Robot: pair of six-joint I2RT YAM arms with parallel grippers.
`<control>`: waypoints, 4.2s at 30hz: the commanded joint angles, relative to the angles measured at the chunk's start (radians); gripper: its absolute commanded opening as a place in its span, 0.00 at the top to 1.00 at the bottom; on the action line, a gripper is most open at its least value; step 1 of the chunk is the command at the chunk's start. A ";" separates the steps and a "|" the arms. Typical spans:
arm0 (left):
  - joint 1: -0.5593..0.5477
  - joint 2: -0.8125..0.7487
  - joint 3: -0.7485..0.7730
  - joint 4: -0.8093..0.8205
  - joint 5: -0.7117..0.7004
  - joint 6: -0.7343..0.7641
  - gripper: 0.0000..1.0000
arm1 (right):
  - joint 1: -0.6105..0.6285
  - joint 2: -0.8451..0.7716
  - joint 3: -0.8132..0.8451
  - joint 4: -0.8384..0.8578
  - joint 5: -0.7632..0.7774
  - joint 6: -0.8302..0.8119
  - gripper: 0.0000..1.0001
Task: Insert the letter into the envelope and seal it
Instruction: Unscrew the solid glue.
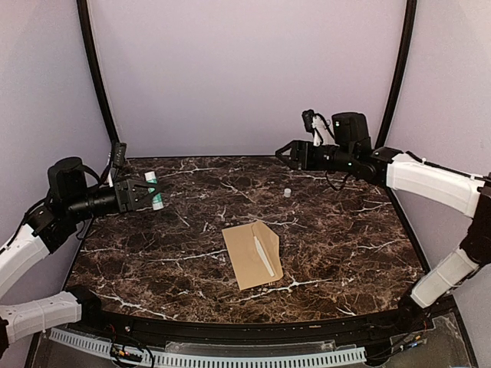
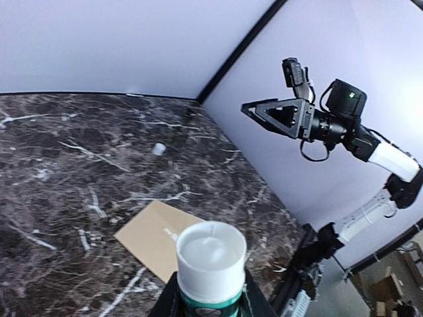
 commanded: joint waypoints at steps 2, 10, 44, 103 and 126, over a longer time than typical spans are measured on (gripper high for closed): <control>-0.165 0.037 0.042 0.186 0.140 -0.144 1.00 | 0.187 -0.159 -0.085 0.061 -0.219 0.062 0.21; -0.520 0.229 0.190 0.333 0.090 -0.100 1.00 | 0.432 -0.266 -0.127 0.230 -0.246 0.205 0.23; -0.722 0.408 0.267 0.446 0.016 -0.086 1.00 | 0.603 -0.253 -0.148 0.327 -0.205 0.296 0.71; -0.770 0.470 0.225 0.519 0.019 -0.134 0.84 | 0.603 -0.363 -0.170 0.277 0.021 0.309 0.87; -0.770 0.429 0.229 0.260 -0.420 -0.178 0.98 | 0.651 -0.208 0.001 -0.123 0.378 0.345 0.90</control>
